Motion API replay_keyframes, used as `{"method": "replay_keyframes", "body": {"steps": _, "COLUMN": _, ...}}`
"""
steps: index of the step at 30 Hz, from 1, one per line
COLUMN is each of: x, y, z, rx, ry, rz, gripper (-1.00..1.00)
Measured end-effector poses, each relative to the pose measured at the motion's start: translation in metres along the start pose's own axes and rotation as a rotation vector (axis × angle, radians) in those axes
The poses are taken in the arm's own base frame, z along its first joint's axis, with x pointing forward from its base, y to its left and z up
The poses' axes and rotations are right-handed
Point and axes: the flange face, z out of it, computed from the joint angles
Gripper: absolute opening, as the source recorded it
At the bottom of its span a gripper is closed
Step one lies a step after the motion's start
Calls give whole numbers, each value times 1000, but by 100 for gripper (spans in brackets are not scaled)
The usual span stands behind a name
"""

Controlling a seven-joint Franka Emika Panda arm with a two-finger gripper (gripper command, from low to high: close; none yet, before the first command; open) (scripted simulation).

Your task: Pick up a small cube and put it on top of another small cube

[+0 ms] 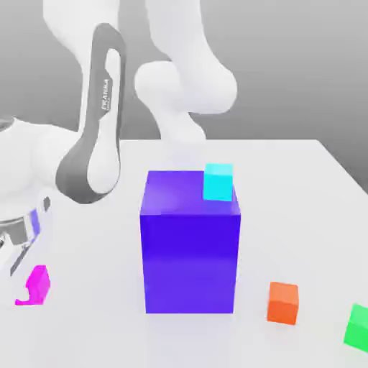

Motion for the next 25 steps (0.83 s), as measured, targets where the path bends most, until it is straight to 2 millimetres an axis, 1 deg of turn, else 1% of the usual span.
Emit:
{"method": "replay_keyframes", "body": {"steps": 2, "x": -53, "y": 5, "z": -3, "rx": -3, "ry": -1, "rz": -174, "gripper": -100}}
{"method": "replay_keyframes", "body": {"steps": 4, "x": -105, "y": 16, "z": -6, "rx": -6, "ry": -1, "rz": -343, "gripper": -100}}
{"method": "replay_keyframes", "body": {"steps": 6, "x": -153, "y": 33, "z": -10, "rx": -8, "ry": -1, "rz": -506, "gripper": -100}}
{"method": "replay_keyframes", "body": {"steps": 9, "x": -220, "y": 66, "z": -16, "rx": -9, "ry": -1, "rz": -745, "gripper": -100}}
{"method": "replay_keyframes", "body": {"steps": 12, "x": -282, "y": 109, "z": -22, "rx": -7, "ry": 1, "rz": -983, "gripper": -100}}
{"method": "replay_keyframes", "body": {"steps": 16, "x": -355, "y": 183, "z": -29, "rx": -3, "ry": 2, "rz": -1310, "gripper": -100}}
{"method": "replay_keyframes", "body": {"steps": 17, "x": -373, "y": 202, "z": -26, "rx": -2, "ry": 3, "rz": -1392, "gripper": -100}}
{"method": "replay_keyframes", "body": {"steps": 18, "x": -391, "y": 221, "z": -18, "rx": -1, "ry": 5, "rz": -1475, "gripper": -100}}
{"method": "replay_keyframes", "body": {"steps": 19, "x": -408, "y": 241, "z": -3, "rx": 0, "ry": 6, "rz": -1558, "gripper": -100}}
{"method": "replay_keyframes", "body": {"steps": 20, "x": -420, "y": 255, "z": 11, "rx": 1, "ry": 7, "rz": -1616, "gripper": 100}}
{"method": "replay_keyframes", "body": {"steps": 25, "x": -420, "y": 255, "z": 11, "rx": 1, "ry": 7, "rz": -1616, "gripper": 100}}
